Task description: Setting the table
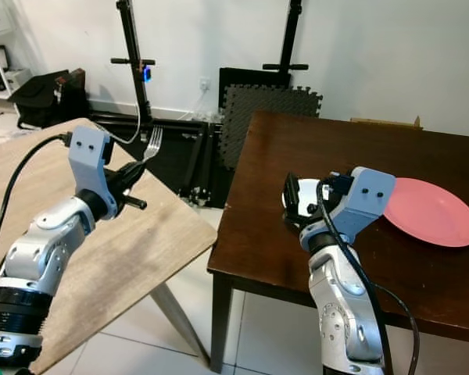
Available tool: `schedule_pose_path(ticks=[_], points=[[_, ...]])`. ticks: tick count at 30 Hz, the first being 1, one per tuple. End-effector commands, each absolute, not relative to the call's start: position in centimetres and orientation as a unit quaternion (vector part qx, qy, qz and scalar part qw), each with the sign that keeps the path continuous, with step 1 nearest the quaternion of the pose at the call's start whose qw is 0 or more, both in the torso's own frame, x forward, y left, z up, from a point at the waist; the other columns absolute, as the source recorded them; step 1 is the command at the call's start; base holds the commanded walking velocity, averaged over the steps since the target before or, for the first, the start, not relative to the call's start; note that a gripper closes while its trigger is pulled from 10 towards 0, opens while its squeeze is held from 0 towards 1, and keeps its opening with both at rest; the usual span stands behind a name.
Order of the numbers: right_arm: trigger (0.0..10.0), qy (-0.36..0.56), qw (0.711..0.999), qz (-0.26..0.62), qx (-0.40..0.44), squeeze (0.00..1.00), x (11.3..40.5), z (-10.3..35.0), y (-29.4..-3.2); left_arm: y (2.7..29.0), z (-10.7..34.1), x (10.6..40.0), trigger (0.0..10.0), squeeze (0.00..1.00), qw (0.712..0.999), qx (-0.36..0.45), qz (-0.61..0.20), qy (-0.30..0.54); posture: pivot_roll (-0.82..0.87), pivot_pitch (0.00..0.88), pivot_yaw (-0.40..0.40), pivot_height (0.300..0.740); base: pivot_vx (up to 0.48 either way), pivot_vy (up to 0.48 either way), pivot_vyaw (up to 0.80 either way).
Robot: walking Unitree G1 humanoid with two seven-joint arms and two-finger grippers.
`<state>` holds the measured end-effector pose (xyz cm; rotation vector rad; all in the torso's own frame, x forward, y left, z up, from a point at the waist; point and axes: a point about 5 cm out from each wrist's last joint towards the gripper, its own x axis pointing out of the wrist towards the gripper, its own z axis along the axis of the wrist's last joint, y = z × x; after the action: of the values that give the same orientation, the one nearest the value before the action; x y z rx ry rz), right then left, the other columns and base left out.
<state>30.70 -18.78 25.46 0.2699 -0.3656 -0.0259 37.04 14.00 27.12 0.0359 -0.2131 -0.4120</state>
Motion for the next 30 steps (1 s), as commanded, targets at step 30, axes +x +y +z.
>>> schedule_pose_path(ticks=[30], points=[[10.0, -0.184, 0.975, -0.017, 0.126, 0.0, 30.59, 25.47, -19.01, 13.99, 26.87, 37.1, 10.0, 0.0, 0.972, 0.01, -0.21, -0.106, 0.03, 0.1, 0.063, 0.74, 0.212, 0.0, -0.36]])
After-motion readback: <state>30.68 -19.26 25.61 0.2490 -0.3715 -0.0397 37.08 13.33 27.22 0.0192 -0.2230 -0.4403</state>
